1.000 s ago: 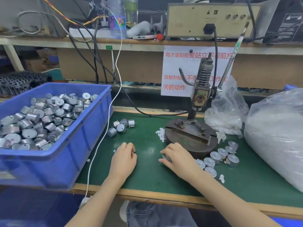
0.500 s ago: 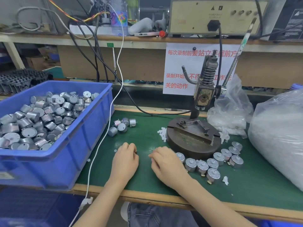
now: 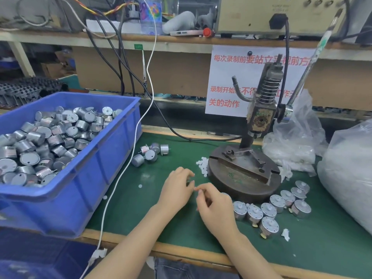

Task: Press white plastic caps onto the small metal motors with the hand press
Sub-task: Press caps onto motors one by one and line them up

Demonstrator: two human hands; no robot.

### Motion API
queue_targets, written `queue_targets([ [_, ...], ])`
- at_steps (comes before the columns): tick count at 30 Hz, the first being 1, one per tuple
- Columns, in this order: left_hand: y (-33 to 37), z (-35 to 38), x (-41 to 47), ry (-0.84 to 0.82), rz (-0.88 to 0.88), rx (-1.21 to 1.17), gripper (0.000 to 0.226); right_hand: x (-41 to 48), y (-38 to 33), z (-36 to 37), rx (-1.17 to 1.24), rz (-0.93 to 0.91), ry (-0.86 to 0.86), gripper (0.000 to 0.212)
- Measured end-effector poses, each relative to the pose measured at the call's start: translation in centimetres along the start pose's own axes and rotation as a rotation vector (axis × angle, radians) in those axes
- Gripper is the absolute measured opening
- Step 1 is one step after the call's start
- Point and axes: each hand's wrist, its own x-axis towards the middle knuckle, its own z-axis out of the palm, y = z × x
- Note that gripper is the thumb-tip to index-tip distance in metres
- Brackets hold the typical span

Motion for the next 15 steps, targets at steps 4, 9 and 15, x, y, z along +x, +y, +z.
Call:
queue_targets([
  [4, 1.5, 1.5, 2.4, -0.12, 0.091, 0.221, 0.039, 0.0, 0.1, -0.2, 0.053, 0.027, 0.076, 0.023],
  [9, 1.9, 2.2, 2.8, -0.093, 0.121, 0.371, 0.031, 0.2, 0.2, -0.1, 0.048, 0.032, 0.075, 0.026],
  [15, 1.9, 2.7, 2.3, -0.026, 0.17, 0.423, 0.03, 0.2, 0.4, 0.0, 0.0, 0.026, 0.065, 0.014],
])
